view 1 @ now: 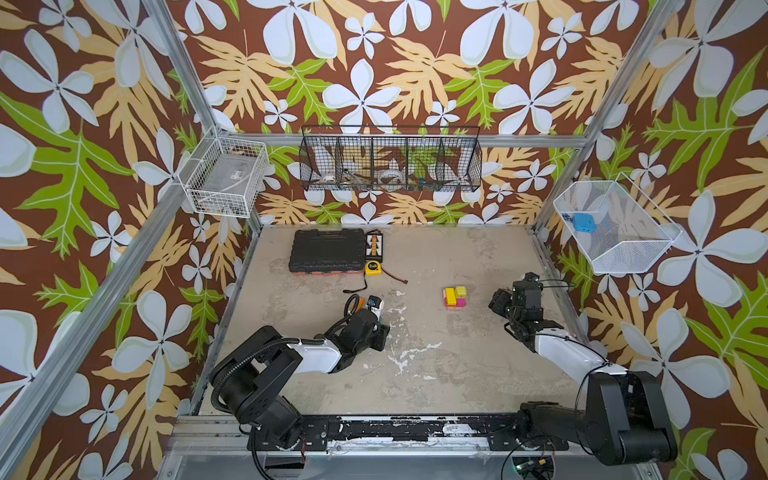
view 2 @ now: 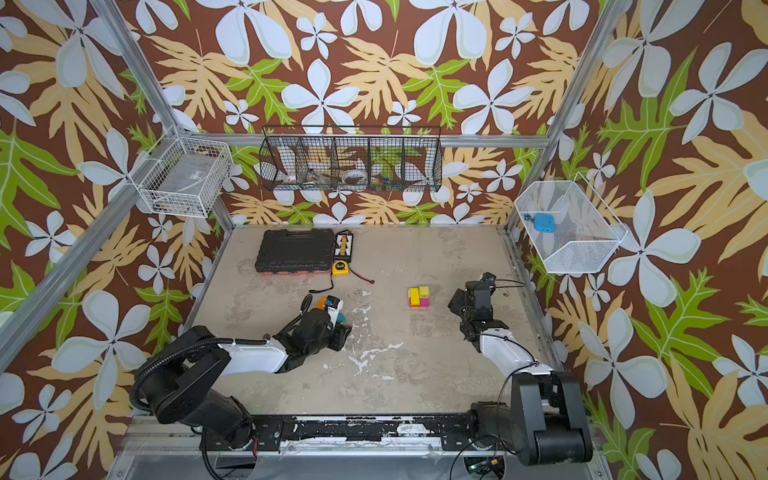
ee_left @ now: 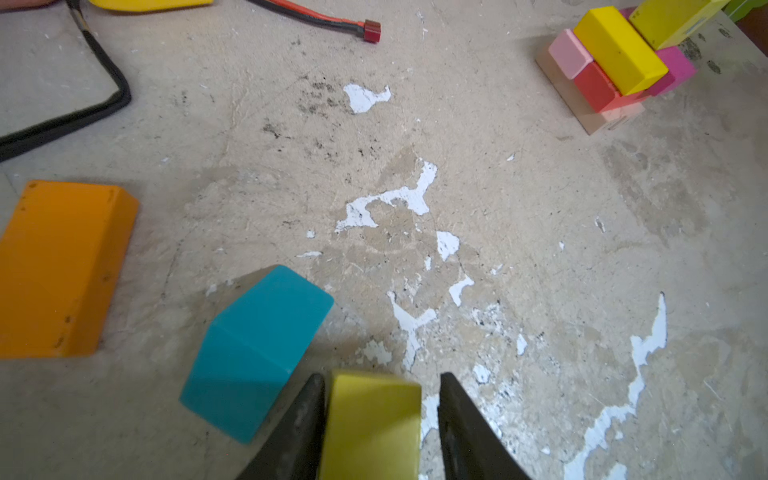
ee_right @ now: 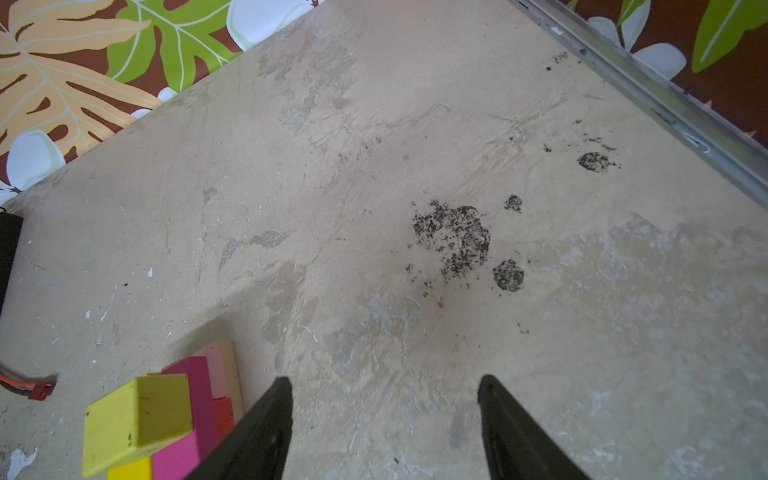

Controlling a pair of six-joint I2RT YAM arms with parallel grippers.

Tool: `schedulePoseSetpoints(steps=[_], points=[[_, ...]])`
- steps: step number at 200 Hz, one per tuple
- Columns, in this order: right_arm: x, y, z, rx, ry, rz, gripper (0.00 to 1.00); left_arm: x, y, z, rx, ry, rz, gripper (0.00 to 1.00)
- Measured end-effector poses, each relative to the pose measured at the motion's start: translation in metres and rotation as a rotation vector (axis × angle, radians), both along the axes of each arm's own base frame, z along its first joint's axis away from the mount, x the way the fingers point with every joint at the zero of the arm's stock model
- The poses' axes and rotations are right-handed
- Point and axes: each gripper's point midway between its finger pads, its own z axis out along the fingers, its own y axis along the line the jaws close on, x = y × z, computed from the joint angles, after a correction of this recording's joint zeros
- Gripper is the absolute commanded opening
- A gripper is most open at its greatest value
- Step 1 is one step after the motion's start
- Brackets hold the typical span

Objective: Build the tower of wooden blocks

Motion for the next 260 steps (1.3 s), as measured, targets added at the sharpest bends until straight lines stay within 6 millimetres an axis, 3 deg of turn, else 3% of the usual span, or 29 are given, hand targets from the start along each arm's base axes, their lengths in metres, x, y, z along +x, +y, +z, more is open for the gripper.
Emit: schedulePoseSetpoints(steps=[30,98,140,177,206,260], points=[[0.000,0.000,0.000,0.001,0.000,0.002,0.70,0.000,0.001,-0.003,0.013,0.001,0.006,0.41],[0.000,0.001,-0.003,0.001,0.012,0.003,0.70,-0.002,0.006,-0.008,0.059,0.003,0.021,0.39],[0.001,0.001,-0.004,0.001,0.016,0.006,0.70,0.000,0.002,-0.006,0.069,-0.011,0.012,0.26],[0.001,0.001,-0.004,0.001,0.017,0.007,0.69,0.003,-0.003,-0.001,0.062,-0.020,0.002,0.03],[0.001,0.001,-0.004,0.001,0.018,0.007,0.69,0.013,-0.018,0.017,0.033,-0.057,-0.038,0.00],[0.001,0.003,-0.004,0.007,0.016,0.014,0.69,0.046,-0.073,0.084,-0.054,-0.204,-0.178,0.00]])
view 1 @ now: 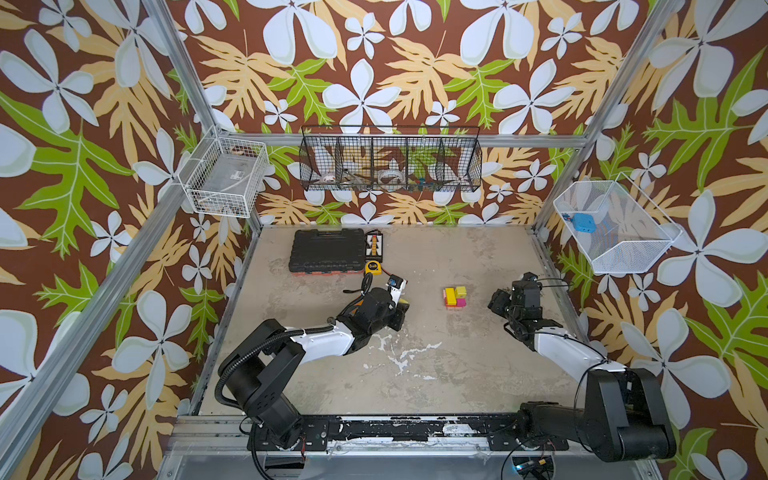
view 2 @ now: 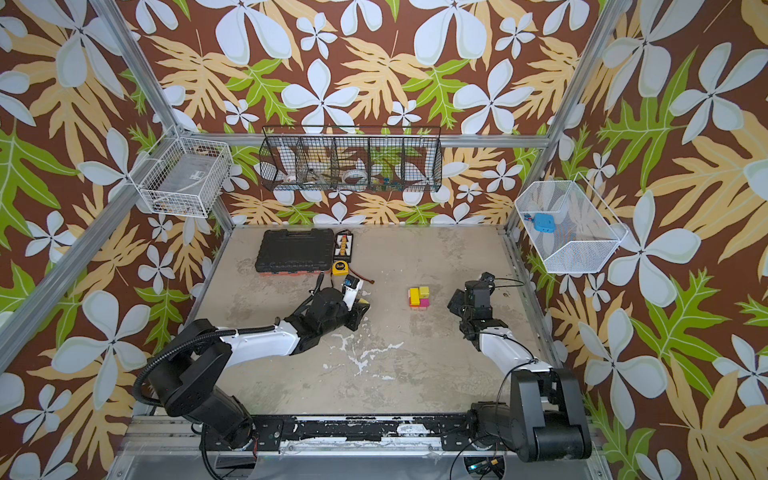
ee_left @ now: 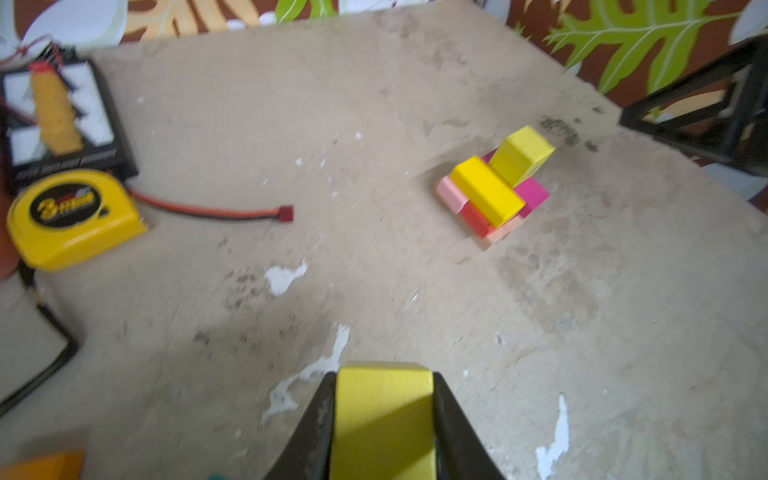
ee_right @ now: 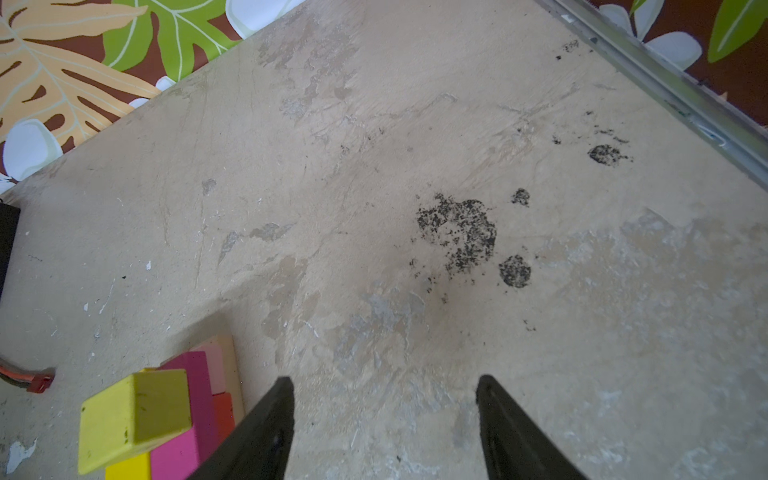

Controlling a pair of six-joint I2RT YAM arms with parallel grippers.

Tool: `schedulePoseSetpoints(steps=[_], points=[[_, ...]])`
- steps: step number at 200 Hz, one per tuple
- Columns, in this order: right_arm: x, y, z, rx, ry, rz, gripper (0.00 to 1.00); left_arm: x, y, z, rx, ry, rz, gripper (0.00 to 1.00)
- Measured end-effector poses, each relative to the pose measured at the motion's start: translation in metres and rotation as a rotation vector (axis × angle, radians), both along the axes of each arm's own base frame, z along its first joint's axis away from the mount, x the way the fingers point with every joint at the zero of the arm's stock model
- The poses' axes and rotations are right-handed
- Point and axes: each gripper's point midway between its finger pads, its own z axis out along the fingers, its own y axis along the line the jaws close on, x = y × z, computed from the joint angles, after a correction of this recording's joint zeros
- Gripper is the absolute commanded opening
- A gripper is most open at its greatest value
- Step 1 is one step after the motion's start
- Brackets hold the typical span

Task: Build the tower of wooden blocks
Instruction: 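Carry the lime-yellow block over the tower with the left gripper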

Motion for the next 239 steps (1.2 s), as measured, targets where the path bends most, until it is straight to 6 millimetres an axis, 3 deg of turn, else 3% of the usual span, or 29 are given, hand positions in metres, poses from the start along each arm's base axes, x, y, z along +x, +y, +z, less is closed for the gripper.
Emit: schedulePoseSetpoints(steps=[28,46,79,112,134,166,239], points=[[-0.001,0.001,0.001,0.005,-0.005,0.006,0.70,0.012,-0.037,0.033,-0.018,-0.083,-0.140,0.00],[-0.003,0.001,0.001,0.006,-0.006,0.007,0.70,0.011,-0.056,0.044,-0.008,-0.131,-0.256,0.00],[-0.003,0.002,0.001,0.006,-0.007,0.009,0.70,0.002,-0.079,0.040,0.061,-0.192,-0.457,0.00],[-0.001,0.002,0.001,0.005,-0.005,0.008,0.70,0.015,-0.110,0.037,0.118,-0.223,-0.597,0.00],[0.000,0.002,0.000,0.004,-0.001,0.007,0.69,0.026,-0.127,0.024,0.165,-0.206,-0.667,0.00],[0.000,0.002,0.000,0.002,-0.001,0.006,0.70,0.036,-0.136,0.005,0.200,-0.148,-0.748,0.00],[0.001,0.002,0.001,0.001,-0.003,0.005,0.69,0.037,-0.138,-0.021,0.264,-0.081,-0.824,0.00]])
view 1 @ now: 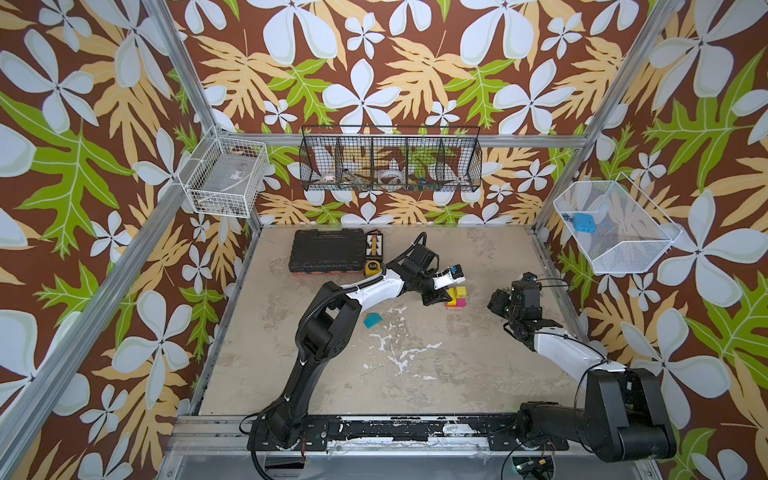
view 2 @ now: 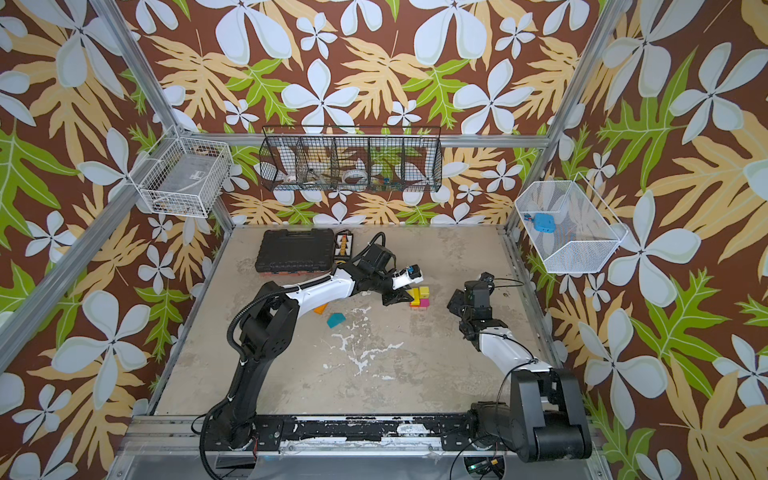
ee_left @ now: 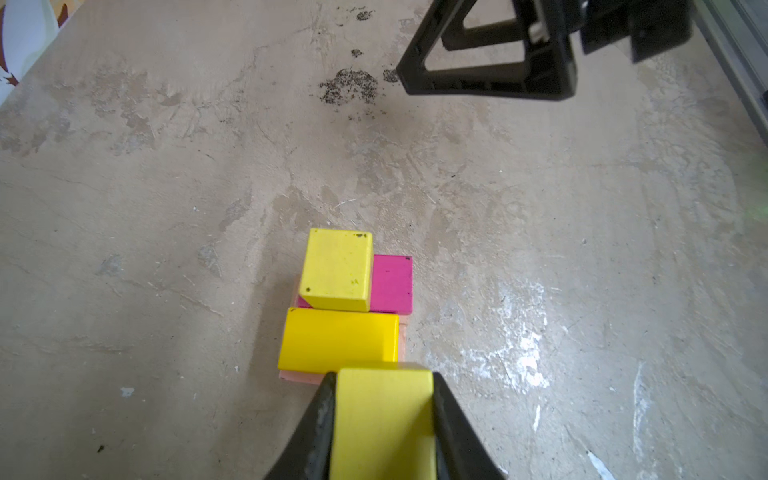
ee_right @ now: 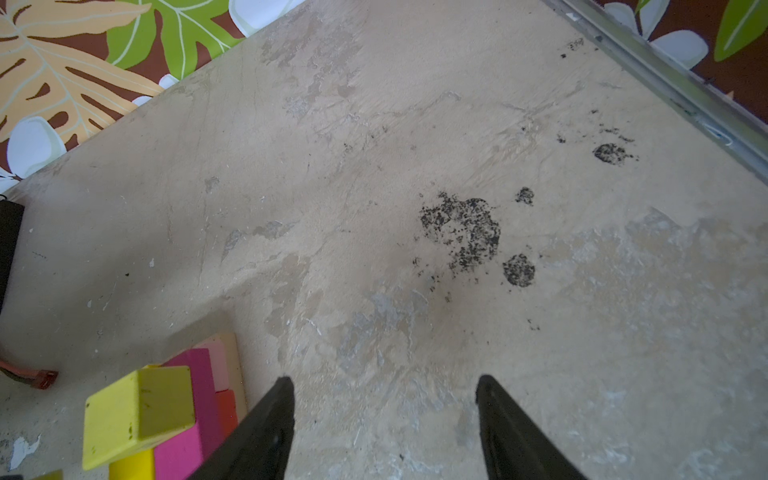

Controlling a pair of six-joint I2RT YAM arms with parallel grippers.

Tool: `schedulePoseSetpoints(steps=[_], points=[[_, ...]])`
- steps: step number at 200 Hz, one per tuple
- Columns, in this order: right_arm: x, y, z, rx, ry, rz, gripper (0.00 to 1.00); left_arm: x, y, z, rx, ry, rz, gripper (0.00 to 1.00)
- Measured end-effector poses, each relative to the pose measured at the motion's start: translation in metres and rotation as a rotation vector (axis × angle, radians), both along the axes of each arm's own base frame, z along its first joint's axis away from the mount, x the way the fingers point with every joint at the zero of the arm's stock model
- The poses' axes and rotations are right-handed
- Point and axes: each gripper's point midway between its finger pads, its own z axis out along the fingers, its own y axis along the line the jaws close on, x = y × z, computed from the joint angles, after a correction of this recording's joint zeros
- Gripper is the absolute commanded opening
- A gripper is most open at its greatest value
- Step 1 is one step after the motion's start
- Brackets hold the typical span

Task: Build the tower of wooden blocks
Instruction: 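Lower the lime-yellow block onto the tower top with the left gripper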

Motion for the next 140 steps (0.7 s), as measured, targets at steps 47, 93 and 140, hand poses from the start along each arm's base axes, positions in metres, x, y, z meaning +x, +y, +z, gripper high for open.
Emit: schedulePoseSetpoints(steps=[47,93,140], points=[[0.001,0.001,-0.001,-0.001,0.005,0.002,0.69,0.006,-0.006,0.000,0.005,0.004,-0.002,0.00],[0.002,0.001,0.000,-0.008,0.002,-0.001,0.69,0.011,-0.010,-0.005,0.015,0.016,-0.002,0.00],[0.003,0.003,0.000,-0.010,0.003,0.003,0.69,0.016,-0.015,-0.008,0.019,0.020,-0.003,0.00]])
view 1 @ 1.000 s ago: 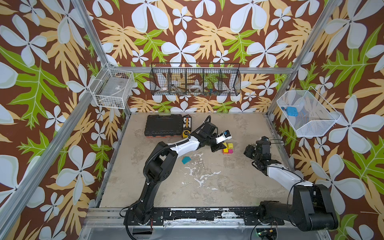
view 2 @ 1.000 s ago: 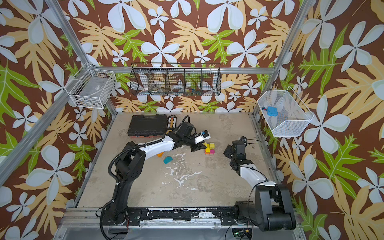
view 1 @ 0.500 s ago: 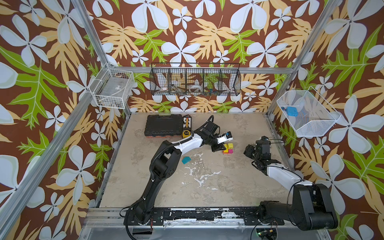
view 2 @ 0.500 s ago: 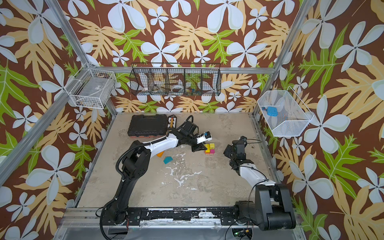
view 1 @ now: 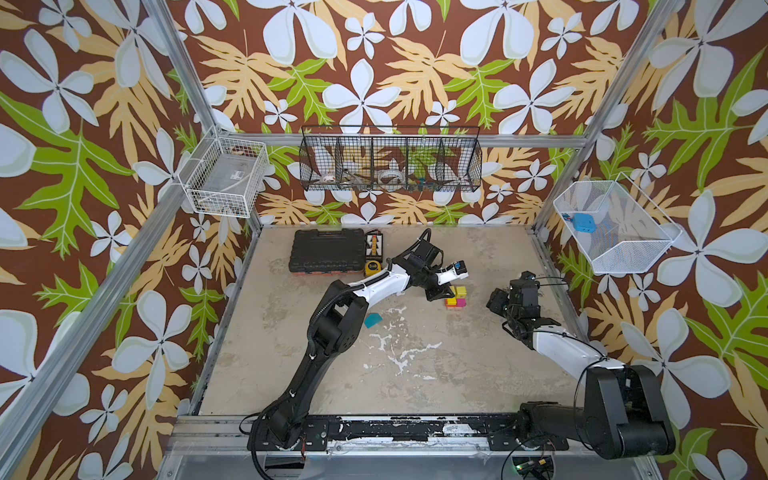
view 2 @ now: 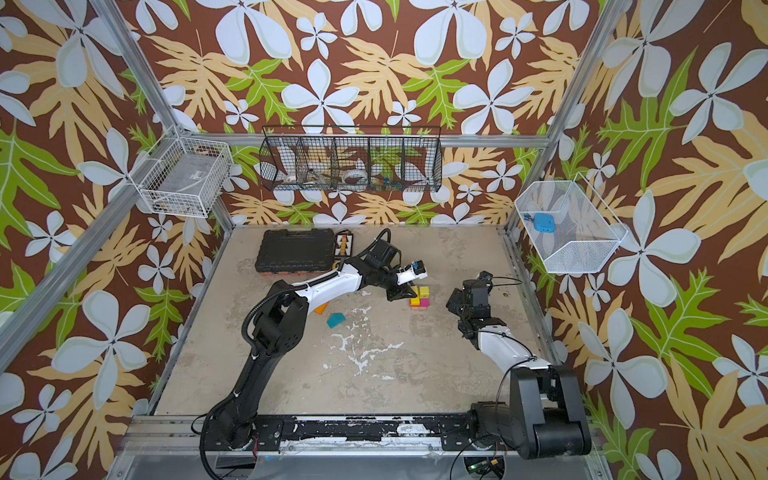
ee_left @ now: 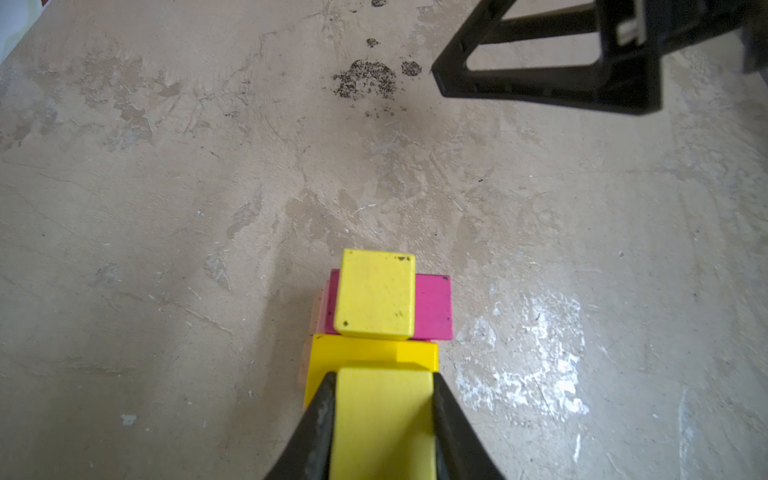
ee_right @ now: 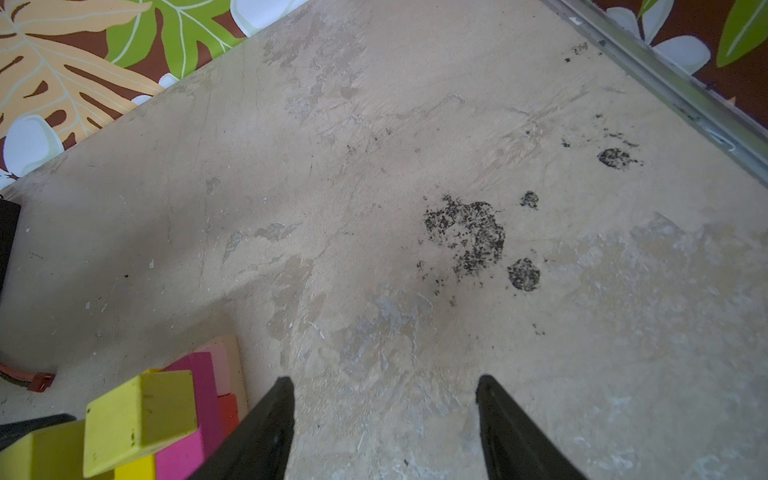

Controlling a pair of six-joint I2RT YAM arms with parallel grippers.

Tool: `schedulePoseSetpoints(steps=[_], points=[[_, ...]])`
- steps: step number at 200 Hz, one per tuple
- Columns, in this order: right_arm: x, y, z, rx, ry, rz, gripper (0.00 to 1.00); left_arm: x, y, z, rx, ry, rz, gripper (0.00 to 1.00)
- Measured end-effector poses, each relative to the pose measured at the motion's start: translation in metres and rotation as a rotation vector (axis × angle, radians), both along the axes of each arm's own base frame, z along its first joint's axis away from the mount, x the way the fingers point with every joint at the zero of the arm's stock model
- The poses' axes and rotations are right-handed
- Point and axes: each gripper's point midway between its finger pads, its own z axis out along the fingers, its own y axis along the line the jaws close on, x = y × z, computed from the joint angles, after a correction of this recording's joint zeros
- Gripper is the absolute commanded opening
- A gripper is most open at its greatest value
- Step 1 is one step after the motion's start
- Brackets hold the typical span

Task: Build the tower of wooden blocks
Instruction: 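Lower the lime-yellow block onto the tower top with the left gripper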

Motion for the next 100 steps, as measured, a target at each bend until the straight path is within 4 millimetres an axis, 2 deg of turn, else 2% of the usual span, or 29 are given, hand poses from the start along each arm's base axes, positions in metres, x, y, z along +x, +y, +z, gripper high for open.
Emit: schedulePoseSetpoints(steps=[100], points=[[0.0037,0.0046,0.0014,-0.006,0.000,0.010,0.69,0.0033,-0.0034,-0.0062,0.010,0.006,-0.008,0.00]])
